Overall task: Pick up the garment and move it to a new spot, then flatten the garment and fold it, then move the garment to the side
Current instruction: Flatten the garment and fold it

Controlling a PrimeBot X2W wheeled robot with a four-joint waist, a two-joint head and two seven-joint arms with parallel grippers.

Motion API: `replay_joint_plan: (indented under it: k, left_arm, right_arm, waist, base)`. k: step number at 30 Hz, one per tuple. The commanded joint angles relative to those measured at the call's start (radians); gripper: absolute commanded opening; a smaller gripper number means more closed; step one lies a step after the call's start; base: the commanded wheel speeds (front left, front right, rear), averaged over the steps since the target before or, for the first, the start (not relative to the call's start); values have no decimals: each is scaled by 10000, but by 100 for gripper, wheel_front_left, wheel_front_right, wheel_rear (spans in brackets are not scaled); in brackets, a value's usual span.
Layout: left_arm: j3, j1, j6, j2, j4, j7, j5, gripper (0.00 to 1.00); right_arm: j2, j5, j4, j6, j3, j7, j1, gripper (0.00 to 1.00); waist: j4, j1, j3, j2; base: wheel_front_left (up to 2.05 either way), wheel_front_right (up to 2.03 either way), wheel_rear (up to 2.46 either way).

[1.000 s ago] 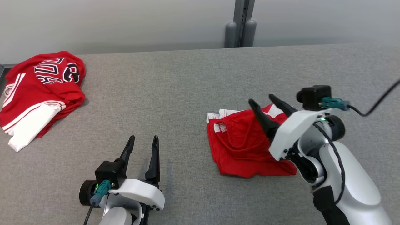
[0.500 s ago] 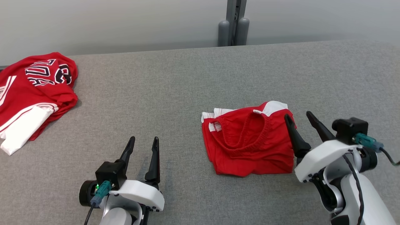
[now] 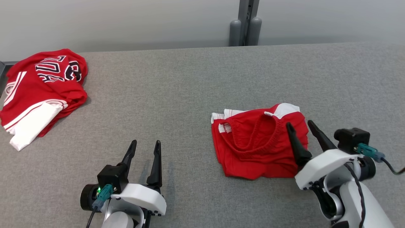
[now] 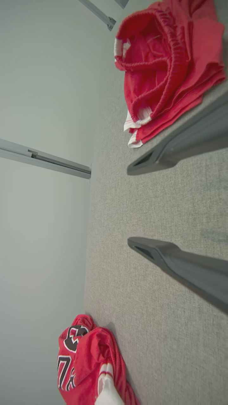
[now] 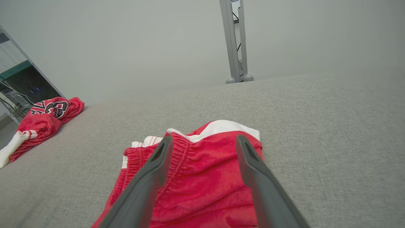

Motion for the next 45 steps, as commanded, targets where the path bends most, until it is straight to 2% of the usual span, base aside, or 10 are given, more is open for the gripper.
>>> replay_joint_plan:
  k: [1,12,13,14,15,16,19,20,31,45]
  left_arm:
    - [-10,10,-64,39,4,-4,24,100]
    - [-281,-19,49,39,-47,-4,-246,100]
    - [-301,-1,61,39,-56,-4,-245,100]
    - [-319,19,79,39,-68,-4,-262,100]
    - [-336,34,91,39,-76,-4,-283,100]
    - [-355,45,103,39,-78,-4,-305,100]
    - [-414,58,110,39,-106,-4,-346,100]
    - [-428,58,122,39,-114,-4,-347,100]
    - [-548,-101,133,41,-160,-3,-399,100]
    - [-601,-378,127,39,-85,-3,-438,100]
  right_arm:
    - [-27,19,123,1,192,-20,-291,100]
    - [-38,-1532,1366,1,368,706,-1126,100]
    - [-38,-1668,1463,1,344,801,-1161,91]
    - [-36,-1759,1536,1,314,883,-1199,55]
    - [-38,-1848,1607,1,291,961,-1240,44]
    - [-36,-1974,1677,1,267,1019,-1281,40]
    - [-36,-2146,1813,1,160,1091,-1371,15]
    - [-36,-2183,1829,1,144,1099,-1408,0]
    - [-39,-1262,1908,1,1054,888,-1989,0]
    - [-35,-725,3790,1,2108,41,-2893,0]
  waist:
    - [96,0,15,-1]
    - [600,0,-6,-1]
    - [638,0,-9,-1]
    - [672,0,-11,-1]
    - [705,0,-10,-1]
    - [735,0,-8,-1]
    - [814,0,-6,-1]
    - [835,0,-5,-1]
    - [1045,0,183,-1]
    - [1421,0,516,-1]
  base:
    - [0,0,0]
    - [0,0,0]
    - [0,0,0]
    - [0,0,0]
    - [0,0,0]
    - [0,0,0]
    - [0,0,0]
    - [0,0,0]
    - [0,0,0]
    - [0,0,0]
